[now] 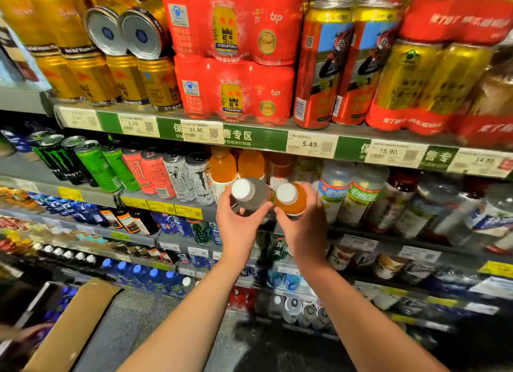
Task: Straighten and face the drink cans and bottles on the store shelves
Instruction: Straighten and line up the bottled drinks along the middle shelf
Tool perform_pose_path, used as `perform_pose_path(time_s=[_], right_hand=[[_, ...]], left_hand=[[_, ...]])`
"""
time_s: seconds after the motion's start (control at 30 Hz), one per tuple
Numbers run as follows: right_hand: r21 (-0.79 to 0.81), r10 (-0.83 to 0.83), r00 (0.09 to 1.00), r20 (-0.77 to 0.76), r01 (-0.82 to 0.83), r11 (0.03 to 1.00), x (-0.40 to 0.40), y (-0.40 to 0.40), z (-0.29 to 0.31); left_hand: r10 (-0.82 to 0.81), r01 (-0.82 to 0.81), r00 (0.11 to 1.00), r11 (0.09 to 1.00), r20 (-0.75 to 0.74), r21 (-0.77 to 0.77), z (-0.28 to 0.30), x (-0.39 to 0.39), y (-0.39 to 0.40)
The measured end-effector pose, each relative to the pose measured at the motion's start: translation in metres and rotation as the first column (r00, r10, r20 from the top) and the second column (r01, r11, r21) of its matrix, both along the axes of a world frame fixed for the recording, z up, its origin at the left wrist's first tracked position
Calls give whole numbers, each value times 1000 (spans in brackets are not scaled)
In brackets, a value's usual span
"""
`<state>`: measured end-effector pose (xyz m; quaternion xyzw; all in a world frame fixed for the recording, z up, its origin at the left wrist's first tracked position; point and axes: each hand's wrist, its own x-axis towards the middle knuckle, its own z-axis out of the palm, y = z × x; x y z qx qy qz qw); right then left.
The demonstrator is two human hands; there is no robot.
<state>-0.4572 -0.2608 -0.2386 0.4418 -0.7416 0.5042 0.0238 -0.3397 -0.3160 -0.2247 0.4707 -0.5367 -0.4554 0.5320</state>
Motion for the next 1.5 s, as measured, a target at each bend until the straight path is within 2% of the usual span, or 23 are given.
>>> perform_pose_path(time_s=[0.07,0.13,0.23,0.4,0.57,0.7,0.87,1.0,1.27,1.37,1.43,1.5], right_hand=[[1,22,1000,0,-22,1000,1,1,-2],[36,-26,997,71,23,999,1,-3,2],[60,-58,993,101,52,997,1,-12,11],[145,-81,987,141,60,988,3,-37,31],[247,-190,933,305,115,962,3,-65,40],[318,-251,940,232,171,933,-3,-79,40],[290,-303,921,246,228,929,6,-82,35],[202,-258,910,326,199,959,14,-81,35],[270,-226,912,342,135,953,6,-71,26],[174,-215,902,375,159,972,8,-54,12],[155,-227,902,367,181,971,9,-41,6],[192,-228,928,296,176,965,9,-31,5]], left_hand=[[44,-42,995,999,-90,24,2,4,3],[72,-65,986,997,-151,51,6,11,1],[69,-61,982,997,-174,49,12,25,-8],[-1,11,984,998,-179,54,15,52,-24],[-150,166,957,985,-250,44,18,71,-42],[-235,237,947,971,-219,-21,13,88,-54],[-314,319,934,948,-171,-2,7,100,-69],[-369,377,915,926,-166,20,6,106,-71],[-428,436,885,900,-182,5,5,94,-66],[-419,427,889,904,-182,5,6,81,-58],[-406,416,892,909,-196,10,5,71,-51],[-392,402,898,916,-198,11,4,60,-43]])
